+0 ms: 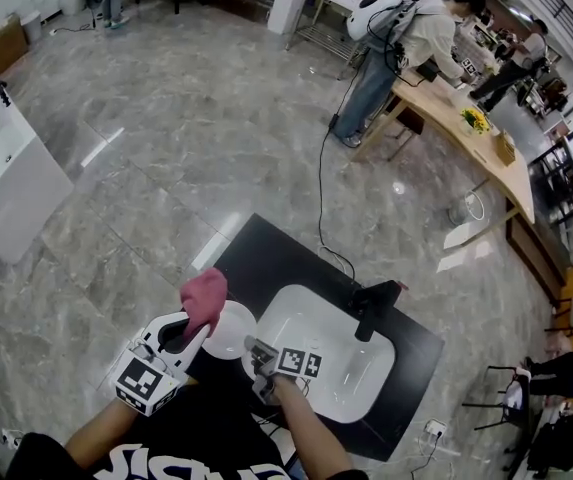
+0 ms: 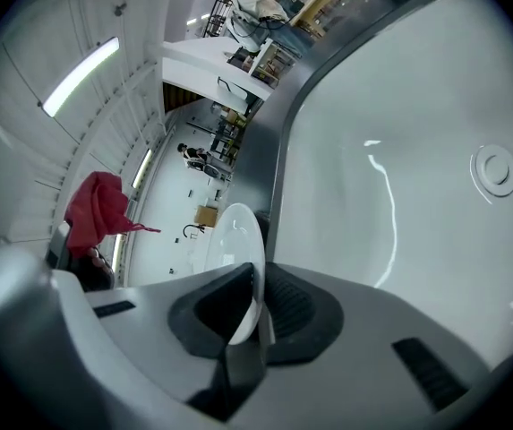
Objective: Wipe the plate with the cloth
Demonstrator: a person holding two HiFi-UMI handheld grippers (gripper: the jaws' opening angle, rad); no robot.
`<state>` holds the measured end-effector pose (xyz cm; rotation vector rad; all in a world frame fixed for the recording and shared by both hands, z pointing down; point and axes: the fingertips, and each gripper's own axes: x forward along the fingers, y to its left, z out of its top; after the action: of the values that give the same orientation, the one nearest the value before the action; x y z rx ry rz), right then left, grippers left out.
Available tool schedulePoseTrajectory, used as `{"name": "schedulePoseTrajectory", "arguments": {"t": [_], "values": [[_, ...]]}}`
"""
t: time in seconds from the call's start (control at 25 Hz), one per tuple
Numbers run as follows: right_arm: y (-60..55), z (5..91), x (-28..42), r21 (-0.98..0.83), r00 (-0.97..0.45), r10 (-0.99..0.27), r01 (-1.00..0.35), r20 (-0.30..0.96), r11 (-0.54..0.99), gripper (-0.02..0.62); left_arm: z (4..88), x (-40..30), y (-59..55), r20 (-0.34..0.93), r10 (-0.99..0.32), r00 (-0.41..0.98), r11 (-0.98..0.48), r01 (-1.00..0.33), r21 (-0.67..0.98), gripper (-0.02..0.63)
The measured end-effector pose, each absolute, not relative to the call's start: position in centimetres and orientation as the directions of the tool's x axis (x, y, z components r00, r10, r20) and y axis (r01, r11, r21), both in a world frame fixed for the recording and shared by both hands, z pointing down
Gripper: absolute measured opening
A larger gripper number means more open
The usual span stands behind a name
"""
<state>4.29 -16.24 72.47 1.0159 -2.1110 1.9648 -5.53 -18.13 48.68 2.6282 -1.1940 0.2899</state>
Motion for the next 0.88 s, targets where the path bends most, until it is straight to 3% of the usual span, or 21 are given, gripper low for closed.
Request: {"name": "schedulePoseTrajectory", "arguments": {"t": [0.48,0.88], "values": [[-16.1,68.8,4.7,-0.897,-0.785,-0.479,-0.442,0.393,-0.013,0.032,49.7,-4.4,-17.4,0.288,-0.658,0.696,-0.685,-0.712,0.155,0.052],[-15.6,61.2,5.5,-0.927,-0.788,-0.557,-0.367,0.263,0.082,0.031,54.0,-3.1,-19.0,0.483,-0.561,0.672,-0.746,-0.664,0.057,0.052]]}}
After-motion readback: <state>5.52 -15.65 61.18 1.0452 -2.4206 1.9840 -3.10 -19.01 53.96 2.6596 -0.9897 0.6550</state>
